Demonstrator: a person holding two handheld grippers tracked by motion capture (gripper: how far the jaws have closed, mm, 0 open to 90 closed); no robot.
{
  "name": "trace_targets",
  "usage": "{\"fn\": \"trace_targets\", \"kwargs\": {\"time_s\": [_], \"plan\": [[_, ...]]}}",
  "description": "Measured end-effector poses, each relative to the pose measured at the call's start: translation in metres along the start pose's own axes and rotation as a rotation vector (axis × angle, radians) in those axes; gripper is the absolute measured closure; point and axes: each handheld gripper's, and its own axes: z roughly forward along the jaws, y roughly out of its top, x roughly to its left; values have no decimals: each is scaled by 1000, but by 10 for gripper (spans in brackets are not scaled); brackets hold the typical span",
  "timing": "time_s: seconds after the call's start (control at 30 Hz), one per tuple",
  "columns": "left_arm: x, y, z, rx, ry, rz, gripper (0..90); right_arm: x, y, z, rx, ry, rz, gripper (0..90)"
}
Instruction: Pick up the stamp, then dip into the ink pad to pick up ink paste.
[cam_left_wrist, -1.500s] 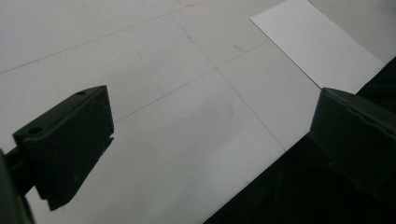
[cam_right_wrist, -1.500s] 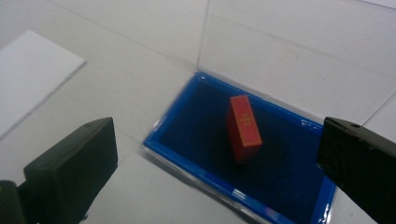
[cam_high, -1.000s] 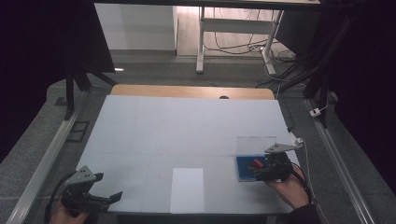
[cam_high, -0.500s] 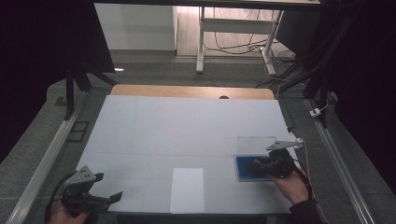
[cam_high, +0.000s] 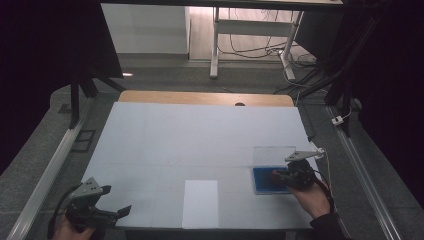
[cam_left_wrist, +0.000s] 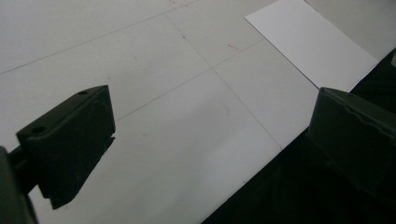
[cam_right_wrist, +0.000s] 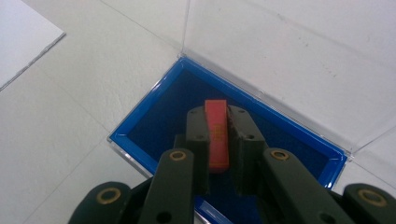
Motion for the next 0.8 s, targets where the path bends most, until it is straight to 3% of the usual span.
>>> {"fn": "trace_targets", "kwargs": {"time_s": [0.17, 0.37, 0.5, 0.8], "plan": [[0, 0, 0, 0, 0, 0, 10, 0, 1, -6, -42, 0, 6, 801], [-1, 0, 0, 3, 2, 2, 10, -1, 0, -10, -56, -6, 0, 801], [1, 0, 0, 0, -3, -5, 11, -3, 0, -16, -80, -20, 21, 802], [1, 0, 0, 1, -2, -6, 12, -16, -4, -20, -81, -72, 79, 802]]}}
